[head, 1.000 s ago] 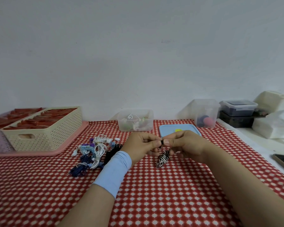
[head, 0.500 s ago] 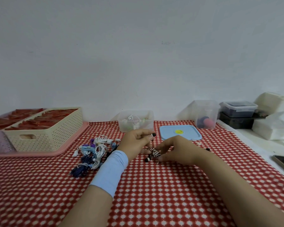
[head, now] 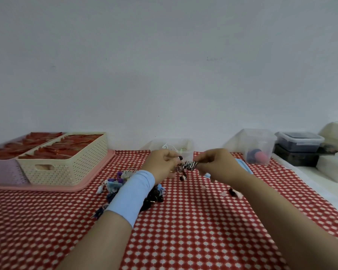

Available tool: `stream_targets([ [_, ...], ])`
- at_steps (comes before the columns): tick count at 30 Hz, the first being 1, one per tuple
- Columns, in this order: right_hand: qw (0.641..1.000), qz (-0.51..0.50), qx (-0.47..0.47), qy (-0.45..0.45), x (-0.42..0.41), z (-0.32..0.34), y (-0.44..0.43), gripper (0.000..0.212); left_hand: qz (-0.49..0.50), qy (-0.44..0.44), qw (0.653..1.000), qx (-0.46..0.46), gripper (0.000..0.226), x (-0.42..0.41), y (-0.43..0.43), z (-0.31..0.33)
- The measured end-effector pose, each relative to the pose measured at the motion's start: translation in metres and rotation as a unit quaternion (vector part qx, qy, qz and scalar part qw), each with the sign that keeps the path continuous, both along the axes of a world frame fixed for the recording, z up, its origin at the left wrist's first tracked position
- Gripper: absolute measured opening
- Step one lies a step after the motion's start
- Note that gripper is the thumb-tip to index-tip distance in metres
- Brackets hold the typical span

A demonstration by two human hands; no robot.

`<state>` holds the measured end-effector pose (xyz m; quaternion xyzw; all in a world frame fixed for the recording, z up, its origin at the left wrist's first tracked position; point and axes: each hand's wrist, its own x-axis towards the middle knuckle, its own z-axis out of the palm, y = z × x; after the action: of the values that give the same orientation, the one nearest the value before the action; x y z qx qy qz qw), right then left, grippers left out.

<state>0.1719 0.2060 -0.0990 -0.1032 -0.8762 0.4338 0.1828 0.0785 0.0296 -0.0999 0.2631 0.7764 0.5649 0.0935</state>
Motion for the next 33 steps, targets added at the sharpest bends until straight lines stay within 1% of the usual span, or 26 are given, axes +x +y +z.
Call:
stream_targets([
  [2,1.000,-0.005,0.008,0.020,-0.019,0.013,-0.001,0.012,0.012,0.007,1.000,0.007,0.011,-0.016,0.002,0.011],
  [5,0.999,-0.020,0.007,0.044,-0.056,0.028,0.001,0.010,0.053,0.054,0.997,-0.012,0.011,-0.050,0.004,0.026],
  [7,0.998,-0.031,0.025,0.049,-0.080,0.033,0.005,0.012,0.071,0.064,0.995,-0.015,0.014,-0.069,0.005,0.034],
  [9,0.998,-0.034,0.047,0.040,-0.100,0.034,0.010,0.014,0.084,0.089,0.992,-0.038,0.013,-0.085,0.008,0.039],
  [13,0.995,-0.038,0.091,0.005,-0.134,0.025,0.020,0.017,0.086,0.122,0.983,-0.108,0.017,-0.110,0.020,0.038],
  [16,0.990,-0.040,0.131,-0.042,-0.148,0.014,0.024,0.015,0.079,0.149,0.970,-0.177,0.015,-0.123,0.028,0.031],
  [20,0.967,-0.037,0.223,-0.120,-0.150,0.008,0.023,0.014,0.035,0.186,0.941,-0.281,0.012,-0.130,0.034,0.017],
  [22,0.964,-0.039,0.240,-0.110,-0.148,0.011,0.021,0.017,0.023,0.198,0.937,-0.287,0.017,-0.129,0.036,0.012],
  [24,0.964,-0.025,0.249,-0.092,-0.145,0.014,0.018,0.025,0.014,0.210,0.941,-0.265,0.024,-0.127,0.035,0.010],
  [26,0.959,0.002,0.263,-0.107,-0.141,0.015,0.013,0.034,-0.008,0.203,0.943,-0.263,0.028,-0.124,0.033,0.009],
  [29,0.943,0.024,0.299,-0.141,-0.138,0.019,0.008,0.038,-0.044,0.189,0.929,-0.316,0.036,-0.118,0.027,0.008],
  [31,0.942,0.024,0.306,-0.138,-0.136,0.025,0.004,0.037,-0.043,0.193,0.928,-0.316,0.030,-0.116,0.020,0.010],
  [33,0.945,0.015,0.308,-0.111,-0.132,0.031,0.000,0.036,-0.023,0.200,0.936,-0.289,0.025,-0.113,0.011,0.014],
])
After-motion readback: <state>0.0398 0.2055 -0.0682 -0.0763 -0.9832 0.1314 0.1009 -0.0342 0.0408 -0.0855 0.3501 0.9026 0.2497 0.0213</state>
